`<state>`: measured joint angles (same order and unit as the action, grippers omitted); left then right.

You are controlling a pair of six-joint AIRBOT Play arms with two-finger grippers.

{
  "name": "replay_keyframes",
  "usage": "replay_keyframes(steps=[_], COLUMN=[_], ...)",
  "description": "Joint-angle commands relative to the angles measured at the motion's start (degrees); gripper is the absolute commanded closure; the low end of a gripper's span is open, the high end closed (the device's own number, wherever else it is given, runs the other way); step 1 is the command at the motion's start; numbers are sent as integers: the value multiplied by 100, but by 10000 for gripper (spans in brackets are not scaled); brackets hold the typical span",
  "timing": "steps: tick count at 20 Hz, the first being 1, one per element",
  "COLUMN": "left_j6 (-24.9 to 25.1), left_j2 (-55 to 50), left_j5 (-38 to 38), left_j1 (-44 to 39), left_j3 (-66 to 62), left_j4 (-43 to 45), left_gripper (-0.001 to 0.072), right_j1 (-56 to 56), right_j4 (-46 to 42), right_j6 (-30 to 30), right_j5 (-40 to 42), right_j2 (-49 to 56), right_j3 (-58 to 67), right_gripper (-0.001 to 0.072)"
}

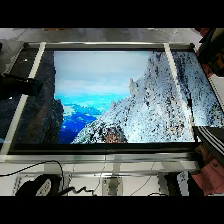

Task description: Fold the clothes and pants, and hang the long-sleeved shirts on hangers.

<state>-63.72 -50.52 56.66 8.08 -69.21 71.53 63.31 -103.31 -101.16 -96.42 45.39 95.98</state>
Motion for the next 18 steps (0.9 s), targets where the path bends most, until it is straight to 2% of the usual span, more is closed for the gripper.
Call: replay_keyframes(steps=[1, 2, 3, 4, 7, 10, 14, 18], left_j6=[2, 2, 4, 2, 2, 2, 2, 2], left_j2=[0, 0, 0, 0, 0, 0, 0, 0], left_j5=[-2, -2, 0, 0, -2, -2, -2, 0], left_j1=[4, 4, 4, 4, 4, 4, 4, 4], left_j3=[-4, -4, -4, -4, -4, -4, -4, -4], left_j4=[2, 2, 2, 2, 2, 2, 2, 2], left_gripper=[10, 10, 11, 10, 10, 10, 10, 10], right_j1=[85, 85, 85, 76, -529, -1873, -3716, -4732], right_j4=[1126, 1558, 2035, 2529, 3438, 3412, 2855, 2662], right_j6=[-179, -175, -146, -90, 367, 706, 1040, 1091], right_j5=[-28, -20, 0, 17, 24, -9, -13, 131], right_j2=[87, 98, 109, 109, 105, 105, 109, 188], right_j3=[-11, -11, -22, -59, -225, -393, -507, -511], right_gripper=[180, 273, 439, 546, 695, 695, 696, 696])
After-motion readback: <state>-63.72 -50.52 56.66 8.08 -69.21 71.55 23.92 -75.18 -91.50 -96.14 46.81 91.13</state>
